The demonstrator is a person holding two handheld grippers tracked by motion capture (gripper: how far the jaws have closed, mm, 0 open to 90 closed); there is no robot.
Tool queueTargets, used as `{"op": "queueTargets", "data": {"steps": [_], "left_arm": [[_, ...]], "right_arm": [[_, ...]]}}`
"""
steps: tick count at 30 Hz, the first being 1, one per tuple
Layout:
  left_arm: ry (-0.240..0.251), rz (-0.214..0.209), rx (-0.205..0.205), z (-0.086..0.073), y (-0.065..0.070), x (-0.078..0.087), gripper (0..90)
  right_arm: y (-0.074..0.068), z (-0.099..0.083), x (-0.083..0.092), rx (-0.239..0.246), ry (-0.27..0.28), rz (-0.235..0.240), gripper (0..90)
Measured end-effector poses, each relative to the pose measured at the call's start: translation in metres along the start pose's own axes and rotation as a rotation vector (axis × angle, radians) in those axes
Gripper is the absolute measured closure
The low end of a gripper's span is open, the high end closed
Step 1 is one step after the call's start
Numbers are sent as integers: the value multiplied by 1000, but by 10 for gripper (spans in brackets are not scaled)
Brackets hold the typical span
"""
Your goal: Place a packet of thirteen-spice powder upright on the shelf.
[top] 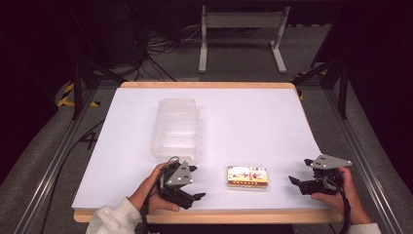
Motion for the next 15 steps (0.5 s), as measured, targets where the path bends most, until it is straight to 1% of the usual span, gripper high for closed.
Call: {"op": "queueTargets", "data": {"steps": [2,4,5,7,9,12,14,15], "left_arm": [[-13,-22,-25,11,6,-9,182],[-43,-39,-74,22,14,-21,186],[-55,-45,-92,28,17,-27,186],[-75,-55,-111,37,21,-37,184],[-91,-53,-133,46,22,-46,184],[-99,-71,-143,58,22,-57,182],[-109,-73,-156,66,22,-65,179],[-109,-73,-156,66,22,-65,179]], "right_arm": [[-1,-1,-1,7,-10,3,147],[-3,-2,-3,15,-18,3,146],[-3,-2,-3,15,-17,5,146],[-3,-2,-3,3,-7,13,146],[-4,-2,-4,5,-11,10,144],[-5,-2,-4,10,-11,13,143],[-5,-2,-4,11,-11,16,142],[-5,-2,-4,11,-11,16,142]]}}
Point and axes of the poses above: each handheld gripper's, and its own axes: x roughly backward along the jaws, z roughly out of its top, y roughly to its right, the point moved 5 cm from there along -x, roughly forward along the jaws, and after that the axes turned 10 degrees about x, right-handed, at the moved point
